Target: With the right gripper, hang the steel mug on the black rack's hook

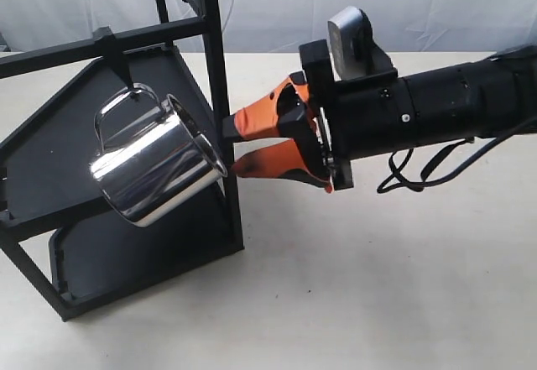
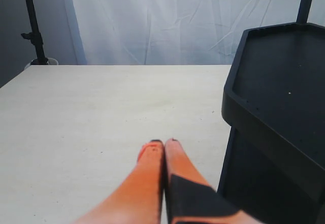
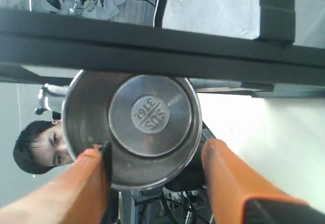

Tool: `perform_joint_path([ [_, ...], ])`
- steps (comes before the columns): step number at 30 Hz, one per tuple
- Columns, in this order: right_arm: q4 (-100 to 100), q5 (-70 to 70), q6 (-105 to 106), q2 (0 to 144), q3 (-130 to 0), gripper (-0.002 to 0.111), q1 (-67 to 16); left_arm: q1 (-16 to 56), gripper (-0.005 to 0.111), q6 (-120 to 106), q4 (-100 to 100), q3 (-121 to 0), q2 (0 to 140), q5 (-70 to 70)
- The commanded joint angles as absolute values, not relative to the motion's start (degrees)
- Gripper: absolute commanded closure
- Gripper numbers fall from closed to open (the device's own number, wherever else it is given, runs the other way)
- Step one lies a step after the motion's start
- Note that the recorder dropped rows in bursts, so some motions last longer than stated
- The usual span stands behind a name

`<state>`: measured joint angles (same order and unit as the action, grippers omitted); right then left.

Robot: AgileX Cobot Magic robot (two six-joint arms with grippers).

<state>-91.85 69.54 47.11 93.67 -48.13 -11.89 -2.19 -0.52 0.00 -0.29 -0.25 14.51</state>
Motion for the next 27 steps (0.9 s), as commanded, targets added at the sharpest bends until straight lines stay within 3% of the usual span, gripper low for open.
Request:
perform_joint_path([
  [1, -85.59, 69.96, 45.67, 89.84, -48.35, 0.069, -8.76, -2.15, 0.107, -0.41, -0.39, 0.00, 0.00, 13.72],
  [6, -78.98, 69.96, 45.40, 84.28, -48.35, 0.107, -3.93, -2.15, 0.107, -0.41, -0.39, 0.00, 0.00, 13.72],
  [13, -67.09, 68.76, 48.16, 72.99, -48.35, 0.109, -1.81, -2.15, 0.107, -0.41, -0.39, 0.00, 0.00, 13.72],
  [21, -57.54, 37.26, 45.40, 55.46, -42.77, 0.109, -1.81, -2.15, 0.107, -0.41, -0.39, 0.00, 0.00, 13.72],
  [27, -57.54, 36.53, 43.01, 48.16, -39.61, 0.109, -1.81, -2.15, 0.107, -0.41, -0.39, 0.00, 0.00, 13.72],
])
